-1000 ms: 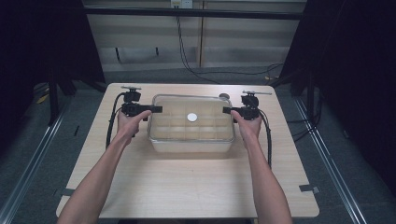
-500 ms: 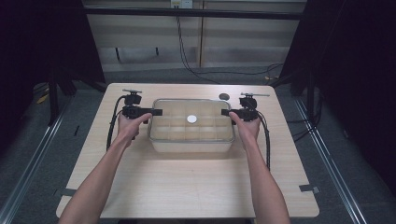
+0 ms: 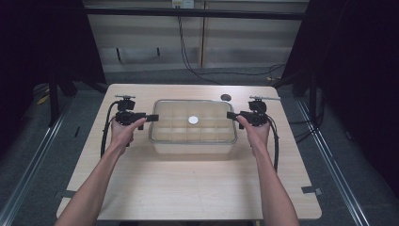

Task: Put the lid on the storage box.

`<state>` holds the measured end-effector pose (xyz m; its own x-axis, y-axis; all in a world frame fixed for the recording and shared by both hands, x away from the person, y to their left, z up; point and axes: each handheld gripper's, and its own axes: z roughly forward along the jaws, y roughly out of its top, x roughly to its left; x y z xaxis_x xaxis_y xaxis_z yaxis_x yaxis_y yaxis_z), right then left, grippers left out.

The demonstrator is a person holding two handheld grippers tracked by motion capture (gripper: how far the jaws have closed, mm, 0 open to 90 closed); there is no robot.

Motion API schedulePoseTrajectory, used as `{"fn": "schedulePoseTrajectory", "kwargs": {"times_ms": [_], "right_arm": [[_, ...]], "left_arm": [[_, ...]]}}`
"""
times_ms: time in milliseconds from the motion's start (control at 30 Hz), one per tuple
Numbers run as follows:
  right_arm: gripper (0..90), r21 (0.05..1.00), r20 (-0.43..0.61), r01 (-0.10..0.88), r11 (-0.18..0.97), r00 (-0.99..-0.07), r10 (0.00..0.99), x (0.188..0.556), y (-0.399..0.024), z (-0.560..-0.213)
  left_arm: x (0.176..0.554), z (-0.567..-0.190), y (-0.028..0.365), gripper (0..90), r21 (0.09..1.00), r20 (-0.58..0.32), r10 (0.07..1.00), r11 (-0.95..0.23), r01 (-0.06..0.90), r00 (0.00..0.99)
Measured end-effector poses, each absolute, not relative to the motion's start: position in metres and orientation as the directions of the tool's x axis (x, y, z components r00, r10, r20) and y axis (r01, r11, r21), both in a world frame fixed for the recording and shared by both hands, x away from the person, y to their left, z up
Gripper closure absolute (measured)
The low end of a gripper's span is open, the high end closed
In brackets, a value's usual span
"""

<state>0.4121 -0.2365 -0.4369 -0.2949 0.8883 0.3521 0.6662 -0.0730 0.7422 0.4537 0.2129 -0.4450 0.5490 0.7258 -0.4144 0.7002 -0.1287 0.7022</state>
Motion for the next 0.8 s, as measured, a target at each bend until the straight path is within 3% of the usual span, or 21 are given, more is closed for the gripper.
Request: {"fn": "schedulePoseTrajectory", "kwargs": {"times_ms": [233, 500, 800], "right_arm": [[26.0, 0.760, 0.320, 0.649, -0.026, -0.339, 0.885, 0.394, -0.232, -0.431], [26.1, 0.778, 0.383, 0.623, -0.082, -0.366, 0.848, 0.368, -0.235, -0.427], [26.0, 0.797, 0.358, 0.602, -0.049, -0.405, 0.841, 0.336, -0.239, -0.420]], "left_arm": [[0.433, -0.440, 0.225, 19.5, 0.737, -0.362, 0.730, -0.158, 0.657, 0.581], [0.410, -0.430, 0.237, 24.6, 0.760, -0.299, 0.741, -0.195, 0.620, 0.601], [0.383, -0.429, 0.245, 24.8, 0.773, -0.239, 0.751, -0.236, 0.588, 0.615]]}}
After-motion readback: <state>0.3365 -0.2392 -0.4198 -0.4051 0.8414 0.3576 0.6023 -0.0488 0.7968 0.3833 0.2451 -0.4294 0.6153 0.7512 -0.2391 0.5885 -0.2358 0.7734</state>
